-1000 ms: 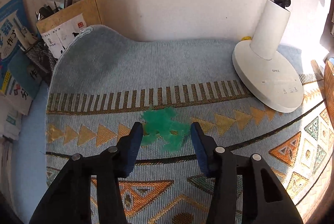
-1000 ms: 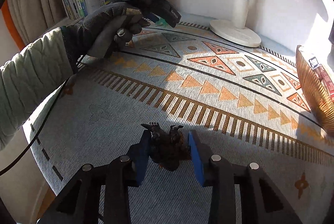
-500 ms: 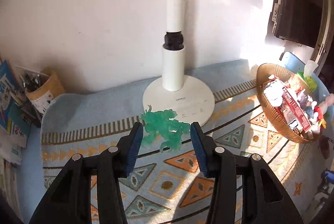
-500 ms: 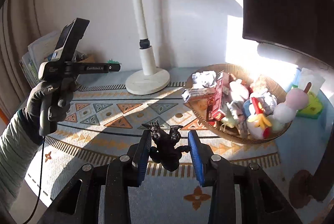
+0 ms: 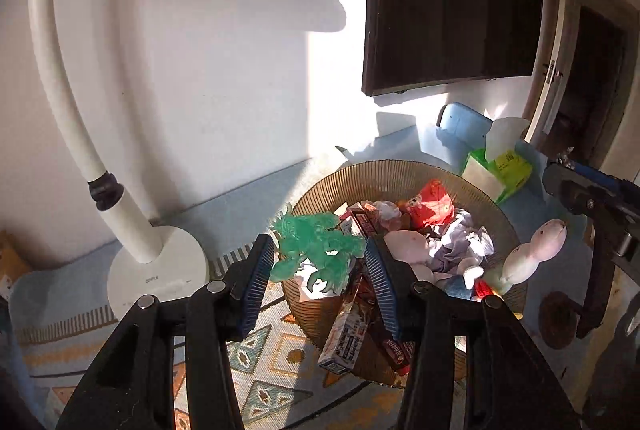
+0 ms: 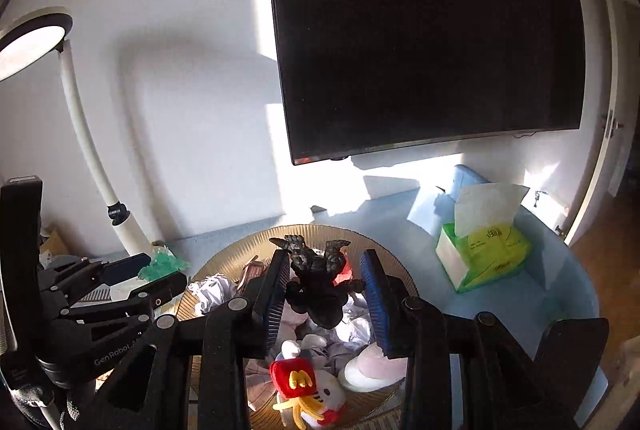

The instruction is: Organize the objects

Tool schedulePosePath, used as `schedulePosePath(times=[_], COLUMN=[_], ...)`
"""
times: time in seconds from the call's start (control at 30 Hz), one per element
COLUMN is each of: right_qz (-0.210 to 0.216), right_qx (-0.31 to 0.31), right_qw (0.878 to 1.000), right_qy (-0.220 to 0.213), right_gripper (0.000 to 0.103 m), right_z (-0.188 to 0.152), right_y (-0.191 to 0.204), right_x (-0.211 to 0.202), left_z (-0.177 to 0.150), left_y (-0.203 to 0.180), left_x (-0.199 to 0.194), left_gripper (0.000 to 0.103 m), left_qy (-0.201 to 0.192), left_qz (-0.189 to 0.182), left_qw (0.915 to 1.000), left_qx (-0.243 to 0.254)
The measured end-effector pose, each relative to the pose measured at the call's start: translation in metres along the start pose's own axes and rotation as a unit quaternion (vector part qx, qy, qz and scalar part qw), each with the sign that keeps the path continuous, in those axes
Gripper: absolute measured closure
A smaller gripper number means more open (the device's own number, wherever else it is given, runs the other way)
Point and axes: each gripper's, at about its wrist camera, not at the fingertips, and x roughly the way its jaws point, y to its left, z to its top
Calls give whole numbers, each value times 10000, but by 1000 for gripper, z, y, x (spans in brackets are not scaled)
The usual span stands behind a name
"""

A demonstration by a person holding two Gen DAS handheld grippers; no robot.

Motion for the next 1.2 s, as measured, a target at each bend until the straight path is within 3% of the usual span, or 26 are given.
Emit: schedulePosePath(times=[0.03,0.13,0.17,0.2,0.3,0.53,0.63,0.73,0.8,0.87,0.9,1.03,1.2], right_qz=[169,469,455,347,215,681,1189,1462,1517,1429,1308,852,527], right_qx=[6,-50,-63,-117,-272,-840,-896,-977,-1013,-1017,-1104,-1357,-1319], right_qw=[9998,9972,9971,9977,9985,9940,9879,9812,9769,9746,9743,9723,9718], right_qy=[138,583,601,569,426,191,433,795,1115,1392,1462,1700,1882], right_gripper=[65,44,44,44,44,32,19,19,19,19,19,19,19], right_z=[-1,-14,-21,-28,-39,-55,-74,-106,-129,-154,-166,-197,-202], right_y=[-1,-3,-3,-2,2,65,103,140,157,169,173,180,167], right_x=[10,33,34,32,18,-35,-43,-39,-29,-16,-11,11,28], left_z=[0,-2,-3,-6,-18,-60,-81,-109,-137,-173,-193,-255,-283], left_y=[-5,-9,-8,-6,5,54,83,111,126,140,148,165,165], left_x=[3,5,4,1,-11,-65,-94,-124,-142,-154,-158,-161,-145], left_gripper=[55,41,30,28,28,27,25,23,20,3,1,1,1], left_qy=[28,91,118,95,88,76,-7,-62,-81,-25,39,372,581], left_qz=[-66,-284,-309,-337,-202,326,546,790,1197,1575,1740,2037,2134], left_qw=[10000,9995,9995,9994,9997,9990,9961,9917,9871,9805,9765,9664,9634], left_qx=[32,43,7,-41,-53,-305,-691,-1012,-1060,-1176,-1271,-1520,-1515])
